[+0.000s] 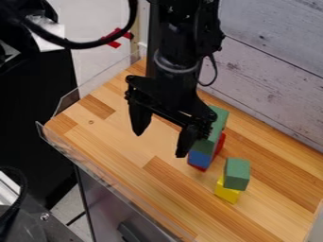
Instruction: Put the green block on top of rectangular green block
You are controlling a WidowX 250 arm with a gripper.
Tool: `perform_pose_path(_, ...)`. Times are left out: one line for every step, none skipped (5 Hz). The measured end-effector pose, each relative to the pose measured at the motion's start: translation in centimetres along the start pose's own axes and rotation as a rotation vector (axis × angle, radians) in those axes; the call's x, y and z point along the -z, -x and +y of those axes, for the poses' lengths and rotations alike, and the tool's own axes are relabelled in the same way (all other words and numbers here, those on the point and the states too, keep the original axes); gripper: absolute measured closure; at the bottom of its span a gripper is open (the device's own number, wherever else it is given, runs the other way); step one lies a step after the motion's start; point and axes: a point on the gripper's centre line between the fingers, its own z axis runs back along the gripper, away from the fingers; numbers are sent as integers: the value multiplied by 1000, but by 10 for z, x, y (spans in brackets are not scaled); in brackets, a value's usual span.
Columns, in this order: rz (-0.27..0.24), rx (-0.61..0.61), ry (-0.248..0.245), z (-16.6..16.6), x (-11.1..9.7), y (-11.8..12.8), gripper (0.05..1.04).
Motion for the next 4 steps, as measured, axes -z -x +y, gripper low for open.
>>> perform_pose_path(20,0,-4,0,4,3,84)
perform_pose_path(24,-43,-2,-6,1,6,83)
perform_pose_path(-8,-85,4,-20,-9,1,83)
perform_pose_path(-2,-113,10,-31,-9,-2,83)
